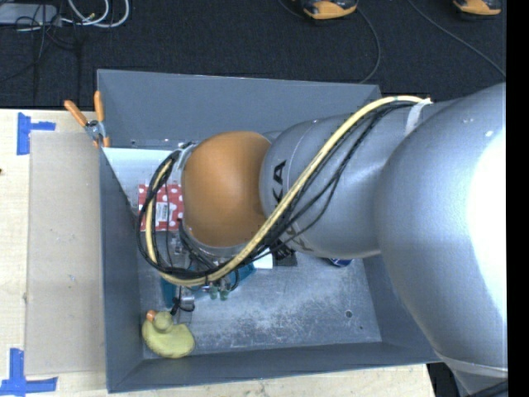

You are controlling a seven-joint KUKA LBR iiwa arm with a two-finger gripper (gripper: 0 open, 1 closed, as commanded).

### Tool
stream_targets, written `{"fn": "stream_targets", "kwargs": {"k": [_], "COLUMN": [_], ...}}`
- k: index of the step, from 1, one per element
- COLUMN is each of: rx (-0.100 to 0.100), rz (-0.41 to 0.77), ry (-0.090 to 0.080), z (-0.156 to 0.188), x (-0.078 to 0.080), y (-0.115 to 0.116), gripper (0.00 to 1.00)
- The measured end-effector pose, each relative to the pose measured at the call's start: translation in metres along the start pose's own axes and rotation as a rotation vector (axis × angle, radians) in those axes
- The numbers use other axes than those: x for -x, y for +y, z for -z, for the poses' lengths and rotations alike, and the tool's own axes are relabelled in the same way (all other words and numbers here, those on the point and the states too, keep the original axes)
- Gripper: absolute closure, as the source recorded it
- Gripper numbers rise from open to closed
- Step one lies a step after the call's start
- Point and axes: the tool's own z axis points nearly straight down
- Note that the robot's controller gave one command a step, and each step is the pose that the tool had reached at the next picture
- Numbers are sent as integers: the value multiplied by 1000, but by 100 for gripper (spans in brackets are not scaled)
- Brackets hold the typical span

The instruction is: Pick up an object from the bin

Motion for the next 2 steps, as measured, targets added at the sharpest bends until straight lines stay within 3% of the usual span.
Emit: {"fn": "stream_targets", "kwargs": {"k": [1,2], "rx": [4,-1], "rz": [131,322], "ry": [-7,12], "z": [-27,-10], "x": [-13,-15], "y": [-14,-34], "gripper": [0,0]}}
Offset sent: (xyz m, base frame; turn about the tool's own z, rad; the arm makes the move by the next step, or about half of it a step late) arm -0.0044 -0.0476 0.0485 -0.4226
